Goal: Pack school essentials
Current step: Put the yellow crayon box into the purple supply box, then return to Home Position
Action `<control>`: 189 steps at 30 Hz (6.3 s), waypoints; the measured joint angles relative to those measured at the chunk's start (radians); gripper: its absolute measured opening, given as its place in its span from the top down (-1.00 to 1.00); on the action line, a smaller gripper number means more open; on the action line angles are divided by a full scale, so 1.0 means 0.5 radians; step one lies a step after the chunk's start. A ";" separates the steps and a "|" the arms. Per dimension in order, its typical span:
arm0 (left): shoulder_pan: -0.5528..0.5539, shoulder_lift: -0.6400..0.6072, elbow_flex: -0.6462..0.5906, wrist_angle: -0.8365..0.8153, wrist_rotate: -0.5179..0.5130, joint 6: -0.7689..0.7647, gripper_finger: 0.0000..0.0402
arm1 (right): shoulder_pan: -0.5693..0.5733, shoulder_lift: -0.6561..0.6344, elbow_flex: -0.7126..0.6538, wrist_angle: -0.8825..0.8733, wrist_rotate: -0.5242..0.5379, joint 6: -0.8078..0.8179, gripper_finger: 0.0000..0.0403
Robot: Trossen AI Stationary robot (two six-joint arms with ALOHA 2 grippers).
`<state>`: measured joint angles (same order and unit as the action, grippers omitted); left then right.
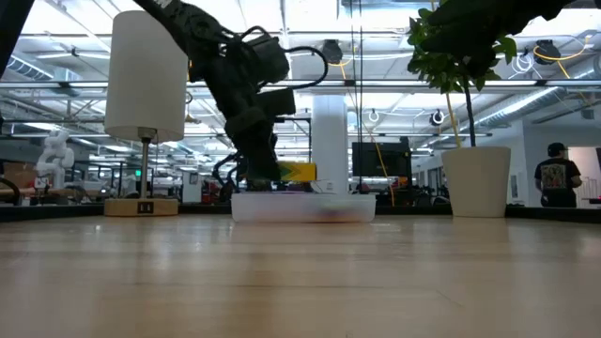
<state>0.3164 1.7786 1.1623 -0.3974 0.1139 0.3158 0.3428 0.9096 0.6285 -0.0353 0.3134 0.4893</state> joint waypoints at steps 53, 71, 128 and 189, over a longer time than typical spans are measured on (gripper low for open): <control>0.056 0.000 -0.200 0.208 -0.178 0.033 -0.96 | -0.001 0.000 0.000 0.016 0.008 -0.008 0.25; -0.107 -0.265 -0.193 0.113 -0.288 -0.202 -0.97 | -0.002 0.001 -0.001 0.015 0.064 -0.044 0.25; -1.530 -1.479 -0.307 -0.106 -1.212 -0.697 0.22 | 0.014 -0.005 -0.001 0.182 0.211 -0.969 1.00; -1.128 -2.161 -2.306 2.126 -0.348 -0.544 0.98 | 0.033 -0.346 -1.220 1.606 -0.166 -1.336 1.00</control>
<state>-0.2478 0.6979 0.0093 0.6658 -0.0601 0.0440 0.3592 0.7368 0.0185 0.7678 0.2302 -0.1787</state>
